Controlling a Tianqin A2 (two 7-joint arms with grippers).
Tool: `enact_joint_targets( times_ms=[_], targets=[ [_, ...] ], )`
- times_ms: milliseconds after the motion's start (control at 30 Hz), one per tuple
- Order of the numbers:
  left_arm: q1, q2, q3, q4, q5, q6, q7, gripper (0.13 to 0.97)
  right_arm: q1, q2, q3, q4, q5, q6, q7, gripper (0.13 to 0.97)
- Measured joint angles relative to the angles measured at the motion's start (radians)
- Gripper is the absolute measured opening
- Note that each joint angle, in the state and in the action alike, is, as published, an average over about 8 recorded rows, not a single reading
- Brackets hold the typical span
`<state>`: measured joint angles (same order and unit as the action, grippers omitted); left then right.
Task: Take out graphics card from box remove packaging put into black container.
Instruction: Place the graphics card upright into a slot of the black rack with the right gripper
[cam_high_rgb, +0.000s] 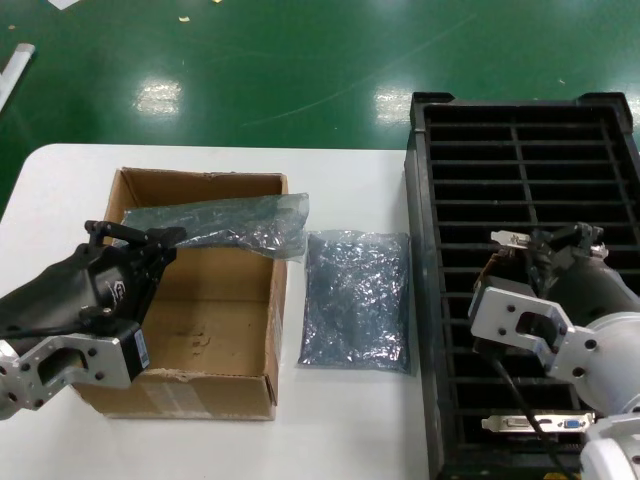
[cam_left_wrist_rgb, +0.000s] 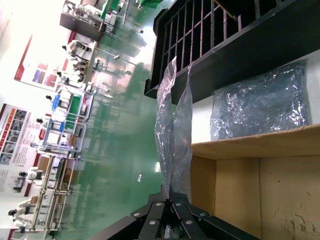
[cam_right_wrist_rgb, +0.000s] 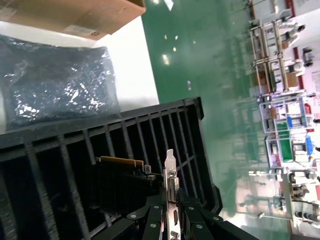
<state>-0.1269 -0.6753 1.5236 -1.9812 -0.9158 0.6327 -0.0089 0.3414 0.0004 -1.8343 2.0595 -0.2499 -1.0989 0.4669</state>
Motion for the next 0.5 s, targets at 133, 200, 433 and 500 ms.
enact_joint_targets(
  times_ms=[133,200,433,500],
  targets=[
    [0.000,0.000,0.000,0.000,0.000,0.000,0.000,0.138,0.003,0.000,-0.020,0.000,-0.028,-0.026,0.017,0.169],
    [0.000,0.000,0.000,0.000,0.000,0.000,0.000,0.138,0.002,0.000,-0.025,0.000,-0.035,-0.031,0.022,0.169],
    [0.000,0.000,0.000,0.000,0.000,0.000,0.000,0.138,-0.014,0.000,-0.017,0.000,-0.026,-0.014,0.018,0.169],
    [0.000,0.000,0.000,0.000,0.000,0.000,0.000,0.138,-0.021,0.000,-0.010,0.000,-0.014,-0.003,0.011,0.169]
  ],
)
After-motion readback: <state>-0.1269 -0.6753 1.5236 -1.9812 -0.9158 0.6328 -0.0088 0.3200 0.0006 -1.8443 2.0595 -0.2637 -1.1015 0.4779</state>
